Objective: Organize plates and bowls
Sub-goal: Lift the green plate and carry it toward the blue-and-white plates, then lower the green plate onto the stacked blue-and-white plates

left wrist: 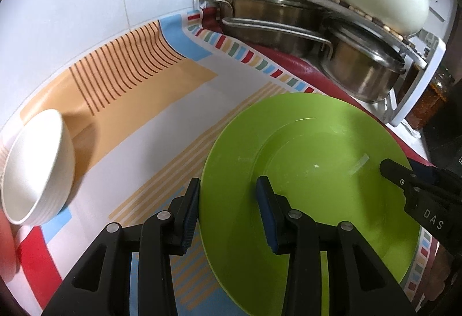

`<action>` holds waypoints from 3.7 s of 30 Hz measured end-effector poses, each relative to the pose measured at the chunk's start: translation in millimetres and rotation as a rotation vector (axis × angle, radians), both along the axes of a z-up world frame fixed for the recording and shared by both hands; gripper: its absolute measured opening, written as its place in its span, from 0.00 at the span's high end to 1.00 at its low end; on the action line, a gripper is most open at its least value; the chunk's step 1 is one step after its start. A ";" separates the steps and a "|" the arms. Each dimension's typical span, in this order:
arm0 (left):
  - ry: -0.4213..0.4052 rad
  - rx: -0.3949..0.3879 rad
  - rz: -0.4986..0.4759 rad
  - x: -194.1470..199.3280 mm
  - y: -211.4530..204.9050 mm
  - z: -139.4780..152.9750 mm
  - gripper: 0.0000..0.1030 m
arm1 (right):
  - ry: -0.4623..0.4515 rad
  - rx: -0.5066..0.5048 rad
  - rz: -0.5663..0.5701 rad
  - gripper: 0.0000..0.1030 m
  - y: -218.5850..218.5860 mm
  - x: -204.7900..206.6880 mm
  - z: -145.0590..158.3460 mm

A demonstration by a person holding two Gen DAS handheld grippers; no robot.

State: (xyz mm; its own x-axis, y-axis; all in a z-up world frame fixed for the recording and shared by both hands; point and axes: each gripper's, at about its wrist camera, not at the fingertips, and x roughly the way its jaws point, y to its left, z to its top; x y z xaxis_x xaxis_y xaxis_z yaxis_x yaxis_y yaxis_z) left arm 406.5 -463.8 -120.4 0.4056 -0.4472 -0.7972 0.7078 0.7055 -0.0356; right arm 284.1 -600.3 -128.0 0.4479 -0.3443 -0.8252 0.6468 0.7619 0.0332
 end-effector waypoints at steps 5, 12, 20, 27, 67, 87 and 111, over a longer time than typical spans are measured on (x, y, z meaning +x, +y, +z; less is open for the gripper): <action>-0.006 -0.015 0.028 -11.1 19.7 12.7 0.63 | -0.018 -0.015 0.015 0.61 14.9 -10.1 13.6; -0.040 -0.035 0.091 -31.9 60.6 37.5 0.63 | -0.055 -0.031 0.065 0.61 45.0 -22.8 36.4; -0.065 -0.064 0.175 -49.6 111.1 60.4 0.63 | -0.090 -0.055 0.144 0.61 79.9 -30.7 61.4; -0.075 -0.090 0.246 -62.5 158.8 70.5 0.63 | -0.111 -0.084 0.211 0.61 115.9 -34.7 78.0; -0.096 -0.097 0.657 -126.4 450.7 72.5 0.64 | -0.164 -0.080 0.614 0.61 372.2 -33.2 92.6; -0.064 -0.056 0.873 -159.8 571.2 49.7 0.64 | -0.149 -0.036 0.840 0.61 497.8 -25.2 72.0; 0.063 0.013 0.947 -157.3 599.2 -2.9 0.63 | -0.003 0.027 0.934 0.61 537.4 -6.6 12.6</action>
